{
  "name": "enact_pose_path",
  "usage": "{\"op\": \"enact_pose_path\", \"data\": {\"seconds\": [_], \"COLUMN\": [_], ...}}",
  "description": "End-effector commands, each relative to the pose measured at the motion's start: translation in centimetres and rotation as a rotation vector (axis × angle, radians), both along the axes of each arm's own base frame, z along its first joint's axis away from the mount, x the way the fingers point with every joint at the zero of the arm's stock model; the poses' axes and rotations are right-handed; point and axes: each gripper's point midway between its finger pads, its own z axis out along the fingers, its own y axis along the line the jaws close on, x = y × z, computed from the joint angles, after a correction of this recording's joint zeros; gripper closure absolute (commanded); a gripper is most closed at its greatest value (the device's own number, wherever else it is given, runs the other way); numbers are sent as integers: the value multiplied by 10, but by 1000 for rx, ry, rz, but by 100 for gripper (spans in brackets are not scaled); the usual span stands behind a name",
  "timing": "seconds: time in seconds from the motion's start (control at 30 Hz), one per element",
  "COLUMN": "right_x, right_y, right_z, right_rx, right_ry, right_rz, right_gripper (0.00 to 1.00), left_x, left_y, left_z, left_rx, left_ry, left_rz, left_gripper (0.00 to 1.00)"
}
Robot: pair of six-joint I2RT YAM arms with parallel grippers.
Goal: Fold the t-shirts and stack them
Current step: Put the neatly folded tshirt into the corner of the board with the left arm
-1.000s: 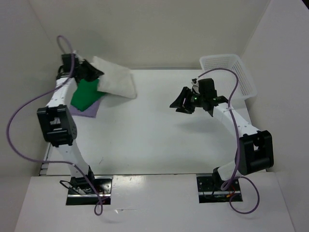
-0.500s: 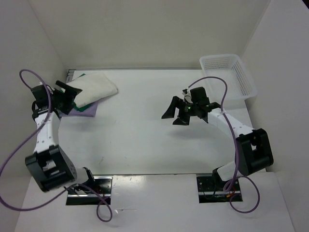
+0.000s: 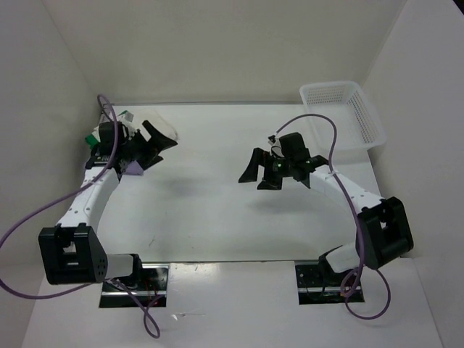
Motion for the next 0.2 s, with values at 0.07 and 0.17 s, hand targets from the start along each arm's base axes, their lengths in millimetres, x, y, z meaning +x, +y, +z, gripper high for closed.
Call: {"op": "enact_pose_path", "data": {"seconds": [0.07, 0.17], "right_x": [0, 1], "right_y": [-4, -8], "right_z": [29, 32], "right_rx": [-3, -10], "right_ry": [-99, -102], "right_rz": [-7, -38], "right_gripper": [0, 0], "left_x": [30, 28], "left_y": [-48, -69], "left_z": [54, 48], "left_rx": [-51, -38], "left_ry": [-196, -187], "left_rz": [-187, -232], "left_gripper": [0, 0]}}
